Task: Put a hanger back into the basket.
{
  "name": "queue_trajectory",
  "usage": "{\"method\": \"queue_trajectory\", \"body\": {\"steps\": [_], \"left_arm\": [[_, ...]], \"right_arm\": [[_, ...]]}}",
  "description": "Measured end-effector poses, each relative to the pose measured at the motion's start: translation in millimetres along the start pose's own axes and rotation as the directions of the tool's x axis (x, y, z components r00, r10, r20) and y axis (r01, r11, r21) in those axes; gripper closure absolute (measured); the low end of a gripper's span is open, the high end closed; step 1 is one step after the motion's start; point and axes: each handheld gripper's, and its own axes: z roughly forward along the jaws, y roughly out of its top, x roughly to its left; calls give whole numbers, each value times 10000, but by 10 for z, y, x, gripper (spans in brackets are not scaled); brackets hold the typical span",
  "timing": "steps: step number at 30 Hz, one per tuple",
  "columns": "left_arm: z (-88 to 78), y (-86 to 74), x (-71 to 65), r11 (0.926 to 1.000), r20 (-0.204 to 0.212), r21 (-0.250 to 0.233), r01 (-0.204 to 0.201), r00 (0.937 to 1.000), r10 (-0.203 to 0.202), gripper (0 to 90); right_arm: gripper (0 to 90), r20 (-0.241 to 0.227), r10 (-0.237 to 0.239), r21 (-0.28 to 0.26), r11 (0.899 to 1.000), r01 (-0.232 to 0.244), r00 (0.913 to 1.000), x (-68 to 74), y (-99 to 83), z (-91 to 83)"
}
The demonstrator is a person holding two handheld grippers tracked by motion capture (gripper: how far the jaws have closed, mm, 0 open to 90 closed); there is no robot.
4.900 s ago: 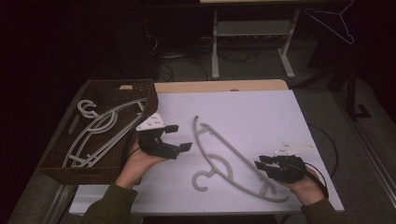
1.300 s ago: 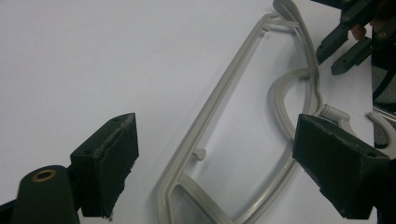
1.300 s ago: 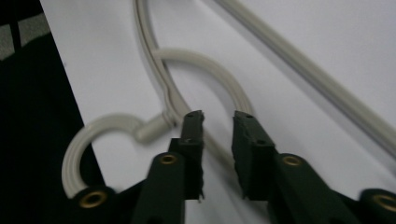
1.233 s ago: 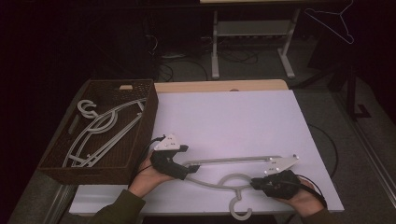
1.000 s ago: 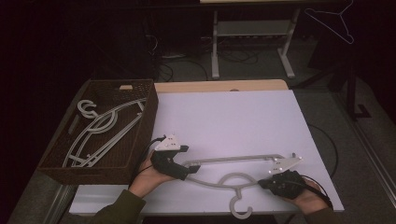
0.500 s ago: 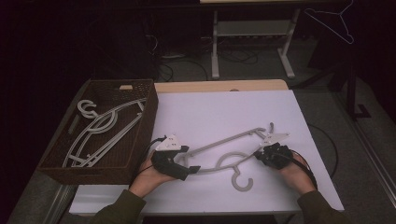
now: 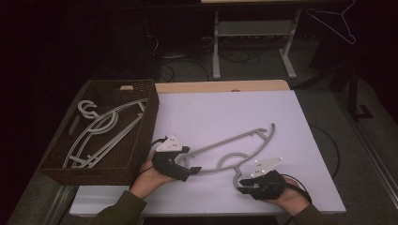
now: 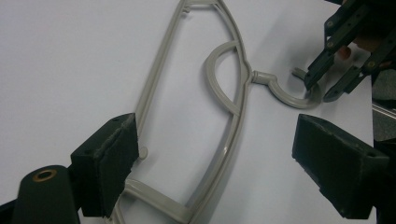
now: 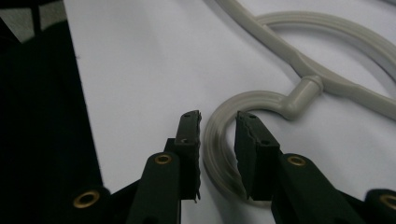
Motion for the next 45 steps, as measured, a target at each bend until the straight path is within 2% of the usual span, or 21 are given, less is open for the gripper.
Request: {"method": "queue_trajectory", "body": {"steps": [3, 5, 7, 8, 9, 13, 19, 25, 26, 27, 28, 34, 38, 39, 42, 45], "left_arm": [[2, -2, 5, 10000, -8, -17, 14, 10000, -14, 144], [2, -3, 7, 10000, -11, -19, 29, 10000, -29, 144], [7, -5, 6, 10000, -5, -36, 30, 10000, -30, 144], [9, -7, 7, 10000, 2, -26, 33, 10000, -33, 144], [13, -7, 5, 10000, 2, -24, 41, 10000, -41, 144], [30, -11, -2, 9999, 53, 148, -4, 10000, 4, 144], [78, -12, -17, 9996, 188, 269, -31, 9998, 25, 144], [124, -18, -39, 9980, 432, 544, -321, 9986, 298, 159], [135, -18, -41, 9974, 471, 599, -404, 9982, 376, 164], [150, -17, -46, 9968, 528, 666, -441, 9978, 406, 168], [169, -15, -52, 9960, 614, 749, -487, 9971, 441, 177], [352, 6, -112, 9853, 1048, 1344, -1050, 9903, 912, 258], [500, 67, -155, 9704, 1326, 1736, -1676, 9804, 1456, 350], [538, 78, -156, 9659, 1275, 1840, -1819, 9788, 1601, 366], [648, 98, -149, 9622, 1321, 2086, -1750, 9799, 1495, 438], [733, 117, -128, 9538, 1388, 2376, -1837, 9783, 1539, 512]], "right_arm": [[742, 39, -289, 144, 9995, 288, 9996, 6, 2, 39], [747, 85, -314, 122, 9994, 313, 9995, 25, 2, 45], [763, 347, -968, 191, 9952, 962, 9947, 37, -7, 48], [770, 407, -1150, 204, 9932, 1143, 9925, 48, -8, 52], [773, 358, -1078, 216, 9940, 1071, 9935, 58, -7, 51], [780, 410, -1322, 154, 9912, 1317, 9904, 51, -22, 60], [793, 246, -1052, 206, 9943, 1047, 9942, 38, -12, 59], [794, -33, -855, 288, 9959, 856, 9963, -12, 13, 48], [794, -11, -959, 272, 9950, 959, 9954, -26, 18, 49], [794, -105, -729, 278, 9969, 732, 9973, -18, 28, 36], [794, -112, -726, 276, 9970, 729, 9973, -27, 31, 31], [794, -217, -656, 80, 9978, 658, 9976, -35, 64, -37], [794, -142, -824, 95, 9965, 825, 9965, -30, 86, -60], [794, -162, -852, 72, 9963, 853, 9962, -30, 94, -69], [795, -141, -878, -40, 9961, 878, 9960, -27, 128, -117], [795, -171, -939, -253, 9953, 934, 9954, -35, 160, -163]]}}
